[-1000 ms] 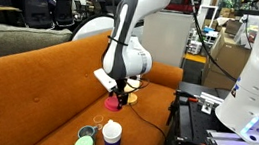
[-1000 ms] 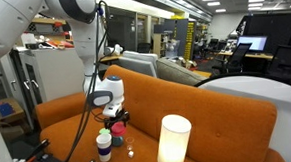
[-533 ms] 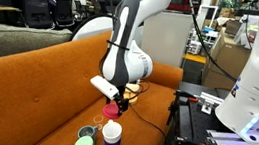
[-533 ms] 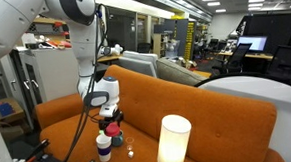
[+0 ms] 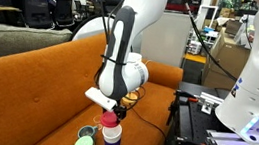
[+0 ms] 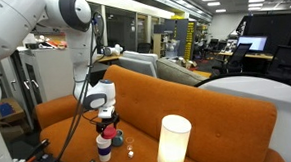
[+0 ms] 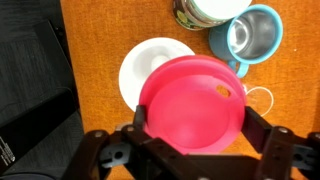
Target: Cover the blue-white cup with the pink lid
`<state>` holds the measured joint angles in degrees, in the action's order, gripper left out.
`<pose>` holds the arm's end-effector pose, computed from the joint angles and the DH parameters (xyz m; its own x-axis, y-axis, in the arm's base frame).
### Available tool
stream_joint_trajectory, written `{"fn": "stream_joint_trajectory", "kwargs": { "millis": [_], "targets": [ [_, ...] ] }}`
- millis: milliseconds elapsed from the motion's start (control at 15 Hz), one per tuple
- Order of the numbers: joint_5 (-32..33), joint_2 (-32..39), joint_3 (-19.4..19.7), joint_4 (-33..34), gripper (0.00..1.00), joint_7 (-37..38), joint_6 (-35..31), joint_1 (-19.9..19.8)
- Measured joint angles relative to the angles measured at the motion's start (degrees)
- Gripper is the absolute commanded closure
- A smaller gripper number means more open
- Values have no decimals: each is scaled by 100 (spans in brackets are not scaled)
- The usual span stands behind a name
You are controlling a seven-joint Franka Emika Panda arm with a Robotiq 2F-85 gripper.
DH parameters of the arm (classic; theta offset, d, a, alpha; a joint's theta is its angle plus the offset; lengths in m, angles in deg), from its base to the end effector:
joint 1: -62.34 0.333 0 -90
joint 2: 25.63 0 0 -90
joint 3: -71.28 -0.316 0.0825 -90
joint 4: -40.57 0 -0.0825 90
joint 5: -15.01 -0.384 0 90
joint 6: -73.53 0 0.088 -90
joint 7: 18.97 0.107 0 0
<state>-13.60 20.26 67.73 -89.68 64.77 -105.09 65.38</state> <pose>0.4753 0.0191 0.0113 -0.2888 -0.9548 -0.0697 -0.9565 0.2910 -0.0223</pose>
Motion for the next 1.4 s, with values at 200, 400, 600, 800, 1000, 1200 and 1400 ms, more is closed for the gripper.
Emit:
{"fn": "stream_joint_trajectory", "kwargs": {
  "millis": [200, 400, 600, 800, 1000, 1200, 1400],
  "targets": [
    [85, 159, 190, 188, 33, 0, 173, 274],
    [150, 276, 313, 340, 33, 0, 334, 454],
    [221, 351, 428, 450, 33, 0, 473, 566],
    [288, 439, 469, 592, 33, -1, 621, 590],
    [396, 444, 475, 637, 33, -1, 730, 599],
    [436, 444, 475, 639, 33, -1, 762, 613],
    [436, 444, 478, 639, 33, -1, 758, 614]
  ]
}}
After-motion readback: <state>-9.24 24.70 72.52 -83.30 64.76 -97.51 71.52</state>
